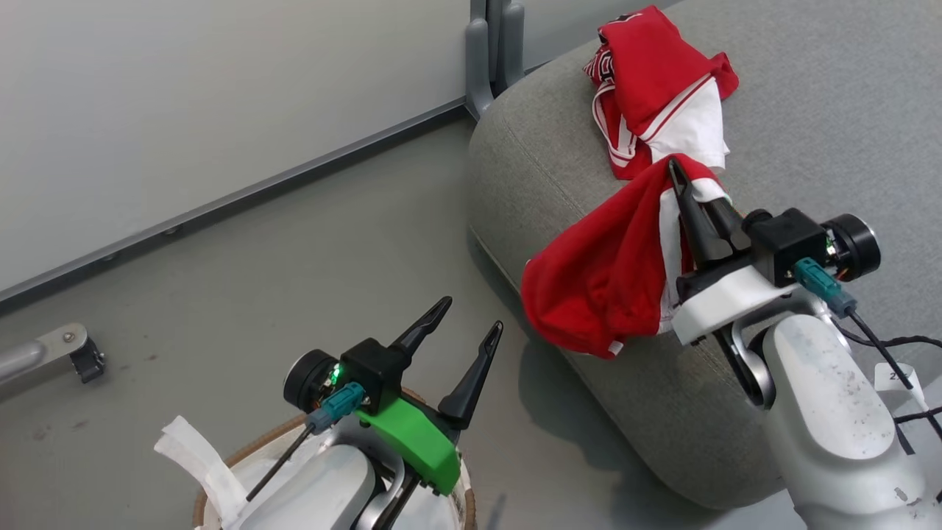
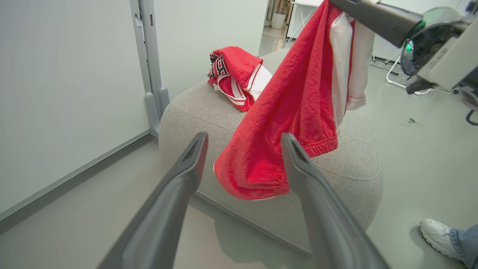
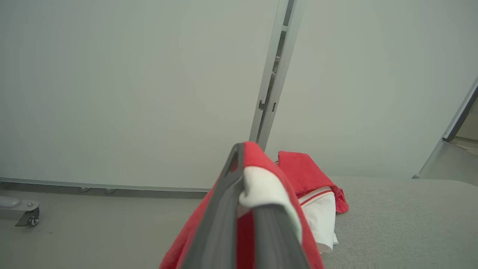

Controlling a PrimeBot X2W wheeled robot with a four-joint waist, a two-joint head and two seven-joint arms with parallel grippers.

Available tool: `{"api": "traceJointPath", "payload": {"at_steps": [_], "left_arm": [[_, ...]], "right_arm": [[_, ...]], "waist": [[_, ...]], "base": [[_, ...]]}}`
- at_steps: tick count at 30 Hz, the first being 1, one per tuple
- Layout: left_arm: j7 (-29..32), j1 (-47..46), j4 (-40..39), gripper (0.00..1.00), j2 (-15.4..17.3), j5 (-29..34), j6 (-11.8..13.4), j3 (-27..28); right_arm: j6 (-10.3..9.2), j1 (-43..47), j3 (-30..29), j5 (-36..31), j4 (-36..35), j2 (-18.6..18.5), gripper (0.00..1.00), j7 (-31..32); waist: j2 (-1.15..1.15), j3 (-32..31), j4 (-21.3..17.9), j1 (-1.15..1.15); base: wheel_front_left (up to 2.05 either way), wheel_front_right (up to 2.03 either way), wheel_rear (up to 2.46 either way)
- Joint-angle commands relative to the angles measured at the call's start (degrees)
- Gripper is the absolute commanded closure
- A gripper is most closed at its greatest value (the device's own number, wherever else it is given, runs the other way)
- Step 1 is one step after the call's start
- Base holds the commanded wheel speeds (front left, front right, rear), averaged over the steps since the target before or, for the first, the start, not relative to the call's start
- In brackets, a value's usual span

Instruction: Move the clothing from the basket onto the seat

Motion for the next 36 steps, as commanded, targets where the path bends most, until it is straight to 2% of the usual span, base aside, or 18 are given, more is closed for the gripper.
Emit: {"api": "traceJointPath", "payload": {"at_steps": [1, 5, 9, 15, 18, 22, 25, 28, 36], "left_arm": [[0.15, -1.19, 0.21, 0.0, 0.13, 0.54, -0.47, -0.09], [0.5, -2.02, -0.19, 0.0, 0.65, 0.84, -0.71, -0.4], [0.94, -2.85, -1.23, 0.0, 1.33, 1.37, -0.83, -0.73], [2.03, -4.25, -3.33, 0.0, 1.79, 2.08, -0.34, -1.19], [2.71, -5.35, -4.24, 0.0, 2.2, 2.45, -0.08, -1.32], [3.62, -6.87, -5.65, 0.0, 3.16, 3.19, 0.22, -1.18], [4.6, -8.39, -7.15, 0.0, 3.82, 3.92, 0.54, -1.09], [5.44, -9.56, -8.35, 0.0, 4.39, 4.54, 0.75, -1.06], [6.66, -10.04, -10.87, 0.0, 6.15, 5.07, 2.02, -0.65]], "right_arm": [[-0.08, -1.74, -0.41, 0.09, 0.56, -0.81, 1.0, -0.03], [-0.08, -7.43, -1.94, 1.44, 2.08, -1.92, 1.0, -0.03], [-0.08, -16.79, -2.48, 1.13, 4.32, -5.79, 1.0, -0.03], [-0.08, -32.66, -4.27, 1.08, 9.44, -13.51, 1.0, 2.19], [-0.08, -39.79, -5.4, 1.4, 12.62, -18.54, 1.0, 3.92], [-0.08, -45.88, -8.36, 0.65, 17.72, -23.76, 1.0, 5.17], [-0.08, -47.05, -10.77, -0.02, 22.72, -26.79, 1.0, 5.21], [-0.08, -45.36, -14.55, -0.33, 28.09, -27.76, 1.0, 3.87], [-0.08, -36.25, -22.77, -2.37, 40.63, -23.18, 1.0, 0.3]], "waist": [[0.0, 2.02, -0.85, 0.0], [0.0, 3.79, 0.0, 0.0], [0.0, 5.78, 1.33, 0.0], [0.0, 9.16, 4.64, 0.0], [0.0, 11.47, 6.83, 0.0], [0.0, 15.12, 9.22, 0.0], [0.0, 18.33, 11.0, 0.0], [0.0, 20.69, 12.17, 0.0], [0.0, 24.1, 12.24, 0.0]], "base": [[0.0, 0.0, 0.0], [0.0, 0.0, 0.0], [0.0, 0.0, 0.0], [0.0, 0.0, 0.0], [0.0, 0.0, 0.0], [0.0, 0.0, 0.0], [0.0, 0.0, 0.0], [0.0, 0.0, 0.0], [0.0, 0.0, 0.0]]}}
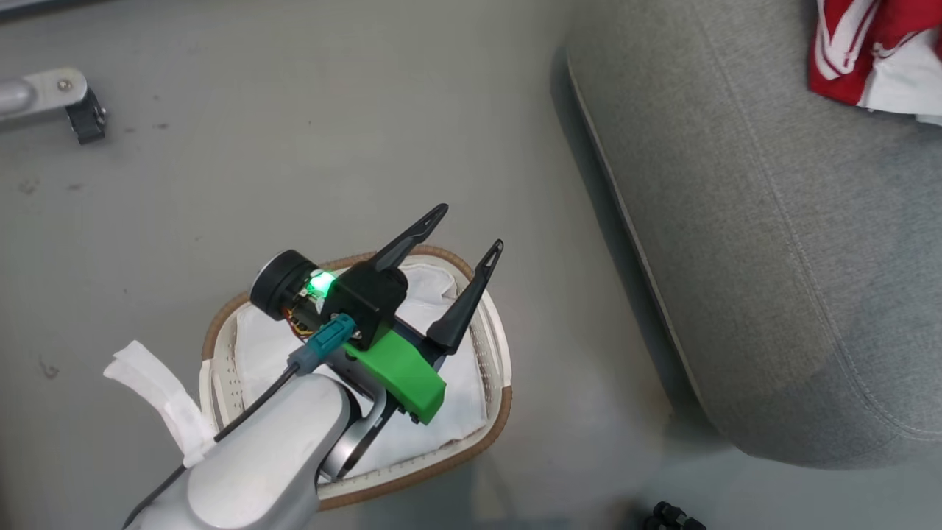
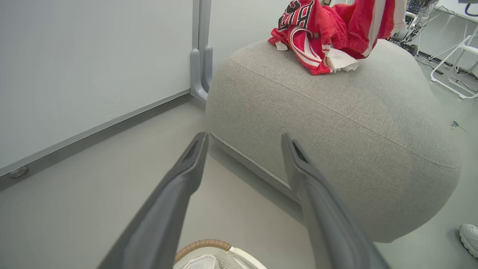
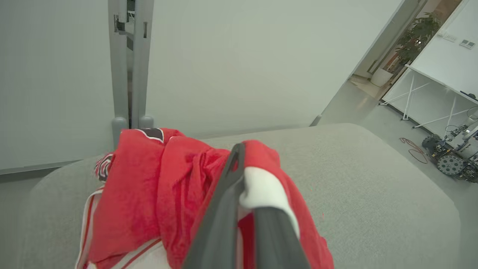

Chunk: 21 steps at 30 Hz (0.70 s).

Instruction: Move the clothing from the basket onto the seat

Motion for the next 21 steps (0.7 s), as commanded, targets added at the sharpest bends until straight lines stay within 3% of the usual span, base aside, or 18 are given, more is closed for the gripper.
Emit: {"api": "traceJointPath", "payload": {"at_steps": [1, 7, 8, 9, 10, 11, 21], "left_arm": [[0.28, -0.47, -0.54, 0.0, 0.62, 0.53, 0.38, 0.3], [1.04, -0.25, -1.92, 0.0, 1.81, 0.58, 1.32, 0.52], [1.17, -0.17, -1.96, 0.0, 1.83, 0.56, 1.45, 0.5], [1.24, -0.01, -1.98, 0.0, 1.87, 0.48, 1.45, 0.45], [1.29, 0.16, -1.91, 0.0, 1.91, 0.37, 1.42, 0.41], [1.26, 0.46, -1.75, 0.0, 1.93, 0.19, 1.56, 0.38], [-1.31, 3.18, -0.37, 0.0, 1.26, -1.82, 2.44, 0.95]], "right_arm": [[-0.08, 1.19, -0.64, -0.77, 0.67, 0.42, 1.0, -0.47], [-0.08, 4.48, -0.38, -2.71, -0.31, 4.17, 1.0, -0.68], [-0.08, 5.19, 0.04, -2.97, -0.75, 5.02, 0.94, -0.68], [-0.08, 5.98, 0.67, -3.28, -1.48, 5.96, 0.75, -0.69], [-0.08, 6.58, 1.03, -3.43, -1.9, 6.3, 0.42, -0.69], [-0.08, 7.34, 1.49, -3.7, -2.32, 6.46, 0.0, -0.69], [-0.08, 17.28, 3.51, -2.54, -10.14, 9.84, 0.0, -0.65]], "waist": [[-0.01, 2.18, 0.98, -0.01], [-0.01, 2.52, -0.52, -0.01], [-0.01, 2.4, -0.77, -0.01], [-0.01, 2.17, -1.05, -0.01], [-0.01, 1.93, -1.28, -0.01], [-0.01, 1.5, -1.59, -0.01], [-0.01, -4.21, -3.86, -0.01]], "base": [[0.0, 0.0, 0.0], [0.0, 0.0, 0.0], [0.0, 0.0, 0.0], [0.0, 0.0, 0.0], [0.0, 0.0, 0.0], [0.0, 0.0, 0.0], [0.0, 0.0, 0.0]]}}
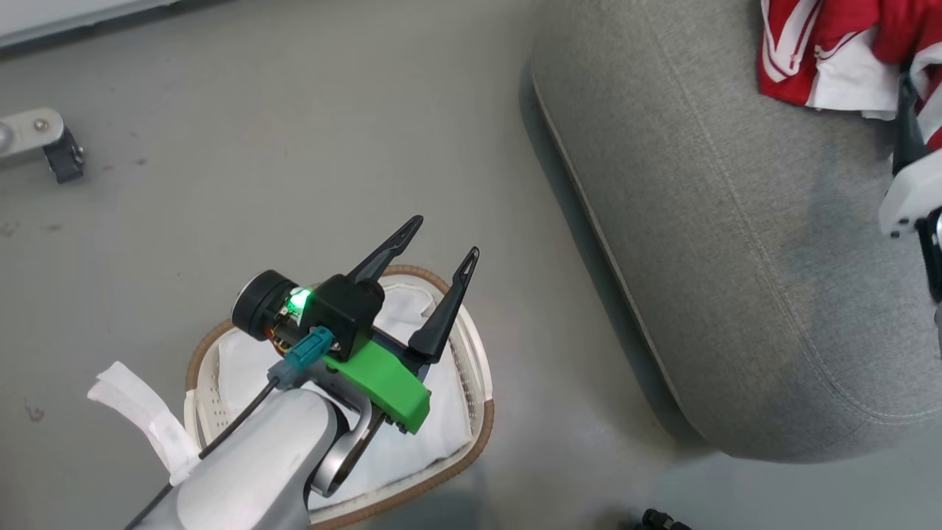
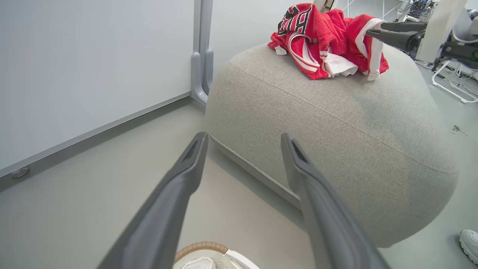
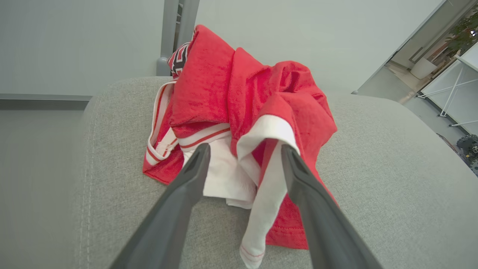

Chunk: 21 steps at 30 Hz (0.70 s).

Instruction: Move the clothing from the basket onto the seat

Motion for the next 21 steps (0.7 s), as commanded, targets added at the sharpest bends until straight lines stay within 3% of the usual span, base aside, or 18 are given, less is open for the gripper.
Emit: {"api": "traceJointPath", "payload": {"at_steps": [1, 8, 13, 21], "left_arm": [[-0.73, 1.02, 0.47, 0.0, -0.29, -0.41, 0.31, 0.13], [-3.49, 2.61, 2.49, 0.0, -1.77, -1.61, 0.56, 1.13], [-5.11, 5.0, 4.31, 0.0, -3.21, -3.05, 0.33, 2.94], [-5.7, 11.1, 5.06, 0.0, -4.31, -3.43, 2.55, 9.69]], "right_arm": [[-0.08, 2.17, 0.49, 0.3, -1.21, 0.15, 0.0, -0.09], [-0.08, 9.16, 3.04, 1.95, -6.67, 0.36, 0.0, -0.09], [-0.08, 11.11, 1.94, 3.07, -10.17, -0.38, 0.0, -0.09], [-0.08, 12.21, 1.42, 1.29, -13.98, 2.02, 0.0, -0.1]], "waist": [[0.0, -2.62, -0.9, 0.0], [0.0, -7.92, 0.56, 0.0], [0.0, -12.81, 3.86, 0.0], [0.0, -19.66, 9.57, 0.0]], "base": [[0.0, 0.0, 0.0], [0.0, 0.0, 0.0], [0.0, 0.0, 0.0], [0.0, 0.0, 0.0]]}}
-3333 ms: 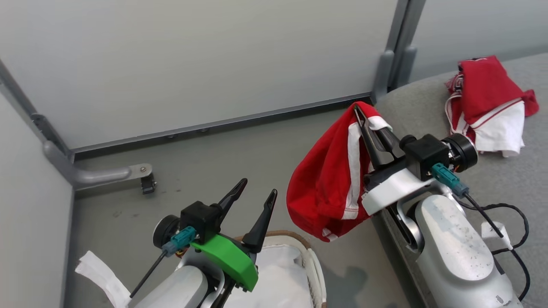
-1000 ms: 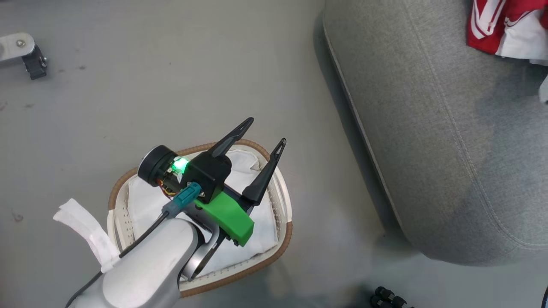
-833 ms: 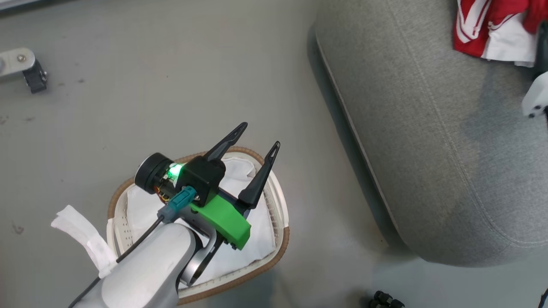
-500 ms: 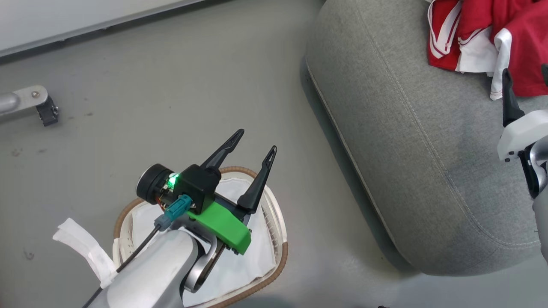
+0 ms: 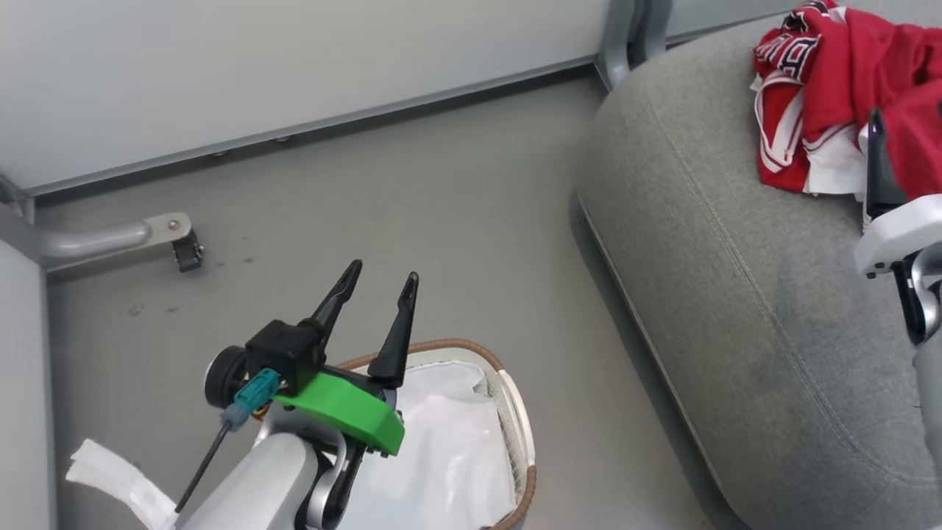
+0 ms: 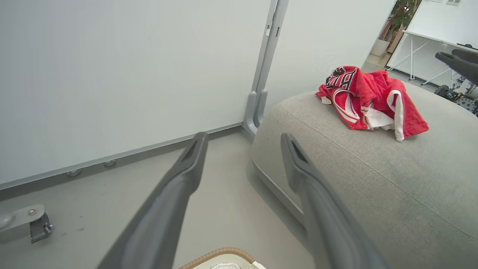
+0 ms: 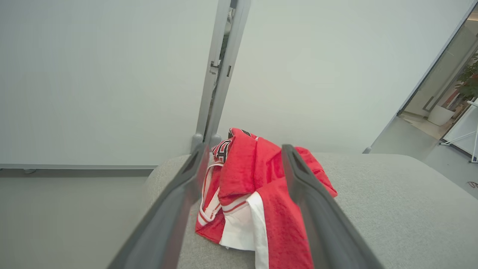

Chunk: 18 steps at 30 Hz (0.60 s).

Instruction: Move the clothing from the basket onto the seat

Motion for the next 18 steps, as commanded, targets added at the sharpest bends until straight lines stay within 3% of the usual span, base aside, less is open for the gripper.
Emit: {"api": "traceJointPath", "payload": {"at_steps": [1, 18], "left_arm": [[-0.2, 2.22, -0.38, 0.0, -0.27, 0.36, 0.62, 1.68], [-0.17, 18.34, -1.35, 0.0, -3.3, 6.57, 1.84, 15.76]], "right_arm": [[-0.08, 1.61, 0.08, -0.71, -0.74, 1.0, 0.0, -0.08], [-0.08, 17.85, 1.01, -1.74, -10.75, 13.4, 0.0, -0.09]], "waist": [[0.0, -5.4, 5.36, 0.0], [0.0, -13.23, 15.02, 0.0]], "base": [[0.0, 0.0, 0.0], [0.0, 0.0, 0.0]]}}
